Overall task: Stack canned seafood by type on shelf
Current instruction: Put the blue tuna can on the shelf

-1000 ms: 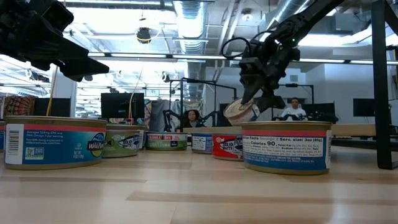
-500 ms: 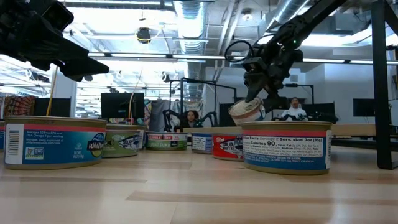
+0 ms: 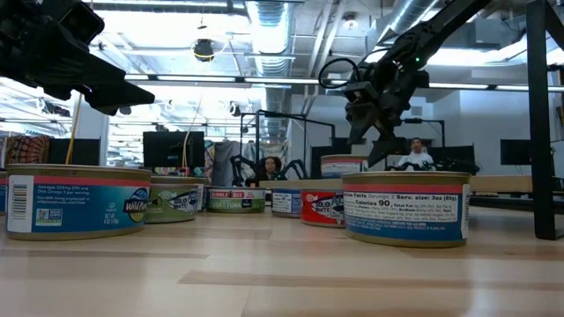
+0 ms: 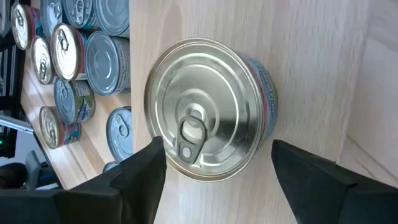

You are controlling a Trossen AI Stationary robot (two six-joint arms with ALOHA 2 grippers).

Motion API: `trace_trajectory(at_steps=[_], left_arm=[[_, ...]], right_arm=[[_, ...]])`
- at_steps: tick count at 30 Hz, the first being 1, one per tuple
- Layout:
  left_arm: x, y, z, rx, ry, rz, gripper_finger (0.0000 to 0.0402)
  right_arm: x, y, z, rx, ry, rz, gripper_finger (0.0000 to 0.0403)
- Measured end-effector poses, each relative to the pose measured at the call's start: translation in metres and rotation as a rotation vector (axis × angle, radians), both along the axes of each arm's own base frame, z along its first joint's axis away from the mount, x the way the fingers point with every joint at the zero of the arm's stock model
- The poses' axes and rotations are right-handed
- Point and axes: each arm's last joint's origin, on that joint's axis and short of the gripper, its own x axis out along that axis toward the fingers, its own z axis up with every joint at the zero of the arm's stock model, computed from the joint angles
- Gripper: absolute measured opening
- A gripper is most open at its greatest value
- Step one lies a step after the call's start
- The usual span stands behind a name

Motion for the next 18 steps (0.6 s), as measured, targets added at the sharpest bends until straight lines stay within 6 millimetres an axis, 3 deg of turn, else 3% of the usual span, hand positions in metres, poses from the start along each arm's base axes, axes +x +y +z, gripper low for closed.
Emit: trace_trajectory(at_steps=[12, 15, 18], left_arm=[[0.0, 0.0, 0.0, 0.0, 0.0, 0.001, 0.0279], [0.0, 0.0, 0.0, -0.002, 0.0, -0.015, 0.0279], [0.0, -0.002, 0.001, -0.015, -0.007, -0.066, 0.0279]], right_arm=[[0.008, 0.012, 0.0, -0.012, 0.019, 0.029, 0.0311], [0.003, 0.026, 0.006, -0.017, 0.093, 0.075, 0.0311], [-0.003, 0.047, 0.026, -0.147, 0.17, 0.082, 0.0311]])
